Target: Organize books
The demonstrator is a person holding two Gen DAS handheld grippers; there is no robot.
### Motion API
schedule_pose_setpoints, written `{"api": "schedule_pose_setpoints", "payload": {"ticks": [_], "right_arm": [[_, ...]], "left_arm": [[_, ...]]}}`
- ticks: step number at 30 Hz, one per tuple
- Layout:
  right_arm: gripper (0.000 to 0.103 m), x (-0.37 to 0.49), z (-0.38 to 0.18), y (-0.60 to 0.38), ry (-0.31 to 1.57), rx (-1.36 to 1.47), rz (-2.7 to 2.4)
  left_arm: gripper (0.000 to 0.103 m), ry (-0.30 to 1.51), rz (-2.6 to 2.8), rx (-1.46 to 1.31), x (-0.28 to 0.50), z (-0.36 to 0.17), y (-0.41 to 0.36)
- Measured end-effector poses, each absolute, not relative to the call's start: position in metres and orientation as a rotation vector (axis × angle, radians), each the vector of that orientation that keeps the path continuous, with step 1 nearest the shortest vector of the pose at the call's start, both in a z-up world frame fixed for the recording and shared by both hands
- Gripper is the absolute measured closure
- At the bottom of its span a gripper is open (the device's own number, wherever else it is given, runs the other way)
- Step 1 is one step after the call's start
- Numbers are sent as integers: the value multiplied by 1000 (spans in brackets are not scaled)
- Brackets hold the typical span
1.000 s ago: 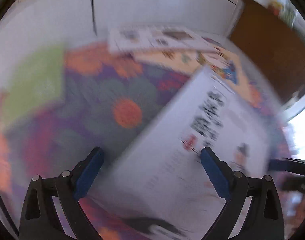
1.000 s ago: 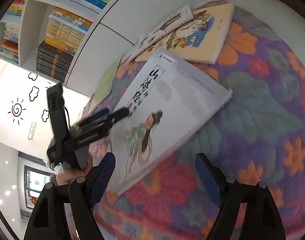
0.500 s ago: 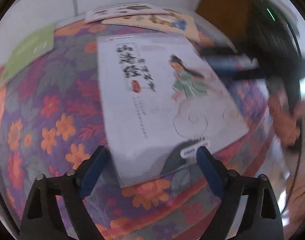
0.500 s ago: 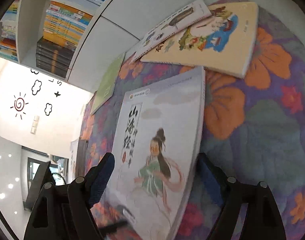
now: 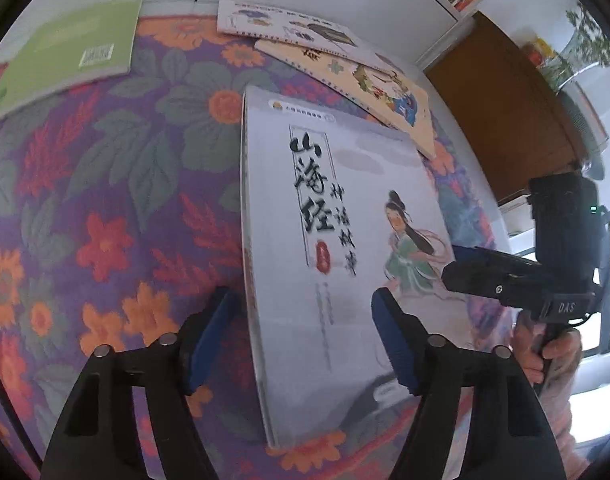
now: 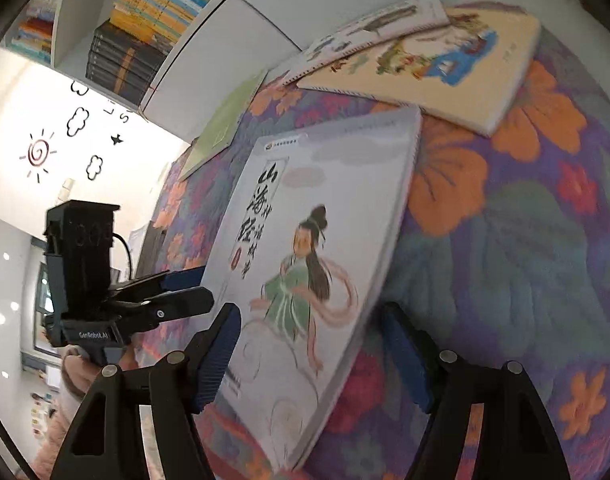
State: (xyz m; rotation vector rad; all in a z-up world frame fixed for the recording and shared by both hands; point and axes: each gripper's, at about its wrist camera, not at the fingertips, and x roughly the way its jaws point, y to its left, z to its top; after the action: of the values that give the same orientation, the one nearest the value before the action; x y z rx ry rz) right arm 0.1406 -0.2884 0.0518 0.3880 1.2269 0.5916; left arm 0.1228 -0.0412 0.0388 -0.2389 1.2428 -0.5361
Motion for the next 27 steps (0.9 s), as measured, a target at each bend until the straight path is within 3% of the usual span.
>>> {"api": "schedule_pose_setpoints", "payload": {"ticks": [5,7,9,12,27], "right_arm": [[54,140,56,-276,1194,245,512],[68,140,55,-279,1176,235,478],[71,143,53,-286,1166,268,481],[74,144,52,-289,1146,287,479],[74,124,113,-260,1062,294,513]], "left_arm": [[37,1217,-513,-221,135,39,-41],[43,1193,-492,-186,138,39,-44],[62,1168,-446,-193,139,39,-38],[69,1179,-419,-257,142,36,-29],[69,1218,-404,-228,125,63,-27]]}}
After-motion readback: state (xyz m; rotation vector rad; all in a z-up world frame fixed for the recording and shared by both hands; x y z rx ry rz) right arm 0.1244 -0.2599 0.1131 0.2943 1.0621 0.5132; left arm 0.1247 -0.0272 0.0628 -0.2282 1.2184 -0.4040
